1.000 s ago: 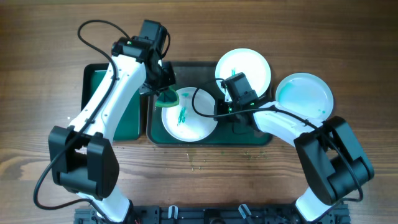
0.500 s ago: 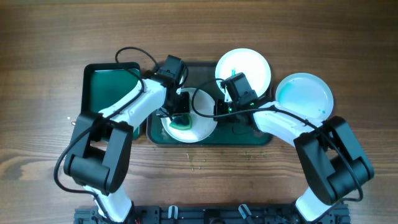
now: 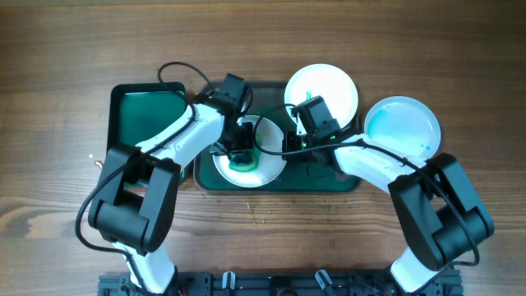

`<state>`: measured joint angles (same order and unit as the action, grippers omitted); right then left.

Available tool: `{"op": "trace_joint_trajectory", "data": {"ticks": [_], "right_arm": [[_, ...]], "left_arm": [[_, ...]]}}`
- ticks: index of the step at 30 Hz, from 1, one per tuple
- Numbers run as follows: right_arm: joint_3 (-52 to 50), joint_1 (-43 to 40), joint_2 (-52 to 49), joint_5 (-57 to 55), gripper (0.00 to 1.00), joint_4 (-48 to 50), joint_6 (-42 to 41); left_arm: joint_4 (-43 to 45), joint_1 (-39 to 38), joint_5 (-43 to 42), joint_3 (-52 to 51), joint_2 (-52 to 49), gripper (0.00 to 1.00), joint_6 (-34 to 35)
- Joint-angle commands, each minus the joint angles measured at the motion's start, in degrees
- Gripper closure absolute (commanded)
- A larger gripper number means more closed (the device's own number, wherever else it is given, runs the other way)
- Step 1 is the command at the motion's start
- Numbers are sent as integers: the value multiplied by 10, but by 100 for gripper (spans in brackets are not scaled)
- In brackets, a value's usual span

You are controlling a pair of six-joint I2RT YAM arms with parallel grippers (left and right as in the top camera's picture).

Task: Clean dirty plates on tray and stack at the side
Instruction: 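Scrub the second plate with the sponge in the left gripper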

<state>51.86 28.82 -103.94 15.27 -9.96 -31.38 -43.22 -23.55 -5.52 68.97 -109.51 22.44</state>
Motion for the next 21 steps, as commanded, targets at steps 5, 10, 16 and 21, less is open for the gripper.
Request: {"op": "trace_joint_trajectory", "data": {"ticks": [5,10,16,21], "right_arm": [[4,0,-13,9,96,-4,6],[4,0,-13,9,96,-4,5],[4,0,-13,9,96,-4,6],[4,0,-13,7,96,-3,6]], "left_arm": [[-17,4,-116,-16,-19,96,-115],[24,1,-208,-16,-19,96,-207],[108,2,58,-16,-19,96,-41],[-31,2,304,-16,-19,96,111]]}}
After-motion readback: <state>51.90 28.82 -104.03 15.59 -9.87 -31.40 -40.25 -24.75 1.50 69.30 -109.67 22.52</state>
